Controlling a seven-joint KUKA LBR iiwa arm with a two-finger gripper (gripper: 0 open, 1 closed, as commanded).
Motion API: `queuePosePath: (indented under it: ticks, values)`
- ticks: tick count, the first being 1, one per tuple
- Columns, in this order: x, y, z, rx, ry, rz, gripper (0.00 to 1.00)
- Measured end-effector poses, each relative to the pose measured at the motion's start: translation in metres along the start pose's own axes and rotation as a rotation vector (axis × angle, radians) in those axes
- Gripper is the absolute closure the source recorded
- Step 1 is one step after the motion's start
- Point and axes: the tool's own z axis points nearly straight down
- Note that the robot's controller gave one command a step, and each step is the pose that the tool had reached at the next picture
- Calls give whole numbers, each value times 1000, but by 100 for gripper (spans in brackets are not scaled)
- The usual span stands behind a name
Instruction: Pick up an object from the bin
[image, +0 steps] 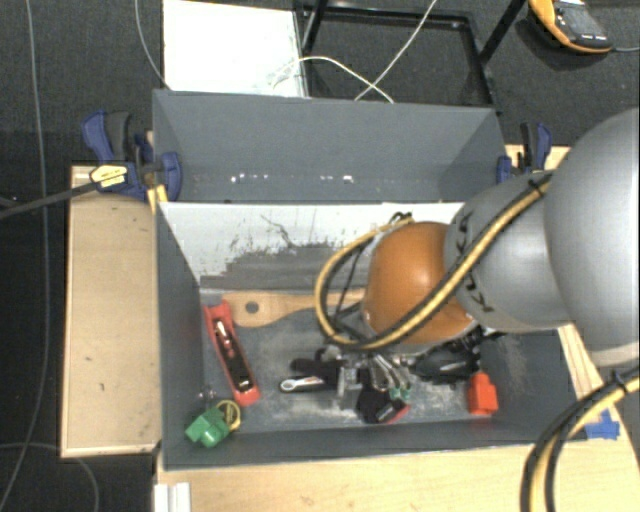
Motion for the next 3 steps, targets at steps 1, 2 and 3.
queuePosePath:
  ticks: [1, 2, 3]
  values:
    - [0, 0, -9, 0, -1, 3, 100]
    - [2, 0, -29, 0, 4, 5, 100]
    - [0, 0, -54, -1, -4, 9, 100]
